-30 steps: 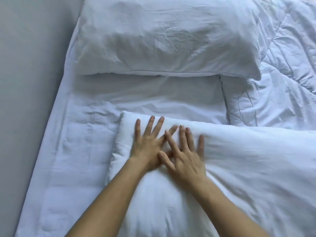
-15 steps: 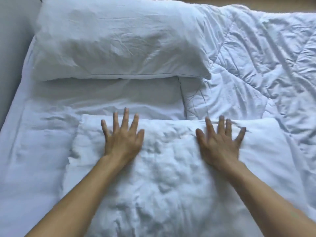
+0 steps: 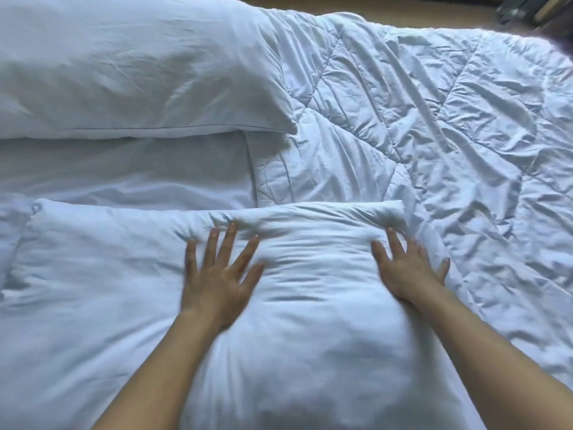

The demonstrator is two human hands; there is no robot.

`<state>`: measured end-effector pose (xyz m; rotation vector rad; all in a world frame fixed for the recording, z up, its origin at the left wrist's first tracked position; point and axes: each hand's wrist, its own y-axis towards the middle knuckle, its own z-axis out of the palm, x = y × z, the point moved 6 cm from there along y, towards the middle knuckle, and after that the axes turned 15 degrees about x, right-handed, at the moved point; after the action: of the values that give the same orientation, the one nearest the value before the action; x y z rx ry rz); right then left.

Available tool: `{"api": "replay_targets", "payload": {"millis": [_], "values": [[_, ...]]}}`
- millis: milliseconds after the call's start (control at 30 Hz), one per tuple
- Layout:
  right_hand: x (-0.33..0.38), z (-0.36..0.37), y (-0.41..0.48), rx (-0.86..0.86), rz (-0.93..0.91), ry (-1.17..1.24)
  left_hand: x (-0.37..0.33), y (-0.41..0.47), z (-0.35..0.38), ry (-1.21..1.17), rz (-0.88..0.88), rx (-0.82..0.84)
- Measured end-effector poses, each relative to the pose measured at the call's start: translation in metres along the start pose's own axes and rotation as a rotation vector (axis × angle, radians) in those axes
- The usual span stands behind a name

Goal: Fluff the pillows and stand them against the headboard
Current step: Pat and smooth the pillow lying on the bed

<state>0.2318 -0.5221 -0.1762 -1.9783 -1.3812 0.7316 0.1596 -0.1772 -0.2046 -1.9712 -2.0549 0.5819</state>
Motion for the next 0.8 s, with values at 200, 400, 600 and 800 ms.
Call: {"api": "replay_targets", "payload": {"millis": [200, 400, 600, 800], "values": [[0.106, -0.008, -0.087, -0.420, -0.420, 0.150, -0.002, -0.037, -0.017, -0.182, -0.086, 0.099], [0.243, 0.137, -0.191, -0.212, -0.830, -0.085, 0.001, -0.093, 0.024, 0.124, -0.164, 0.057], [0.166, 0.154, -0.135, -0.393, -0.768, -0.331, 0.047, -0.115, 0.049, 0.068, -0.100, -0.044], [0.038, 0.116, -0.101, -0.317, -0.309, -0.186, 0.140, -0.146, 0.058, 0.077, -0.319, -0.045]]}}
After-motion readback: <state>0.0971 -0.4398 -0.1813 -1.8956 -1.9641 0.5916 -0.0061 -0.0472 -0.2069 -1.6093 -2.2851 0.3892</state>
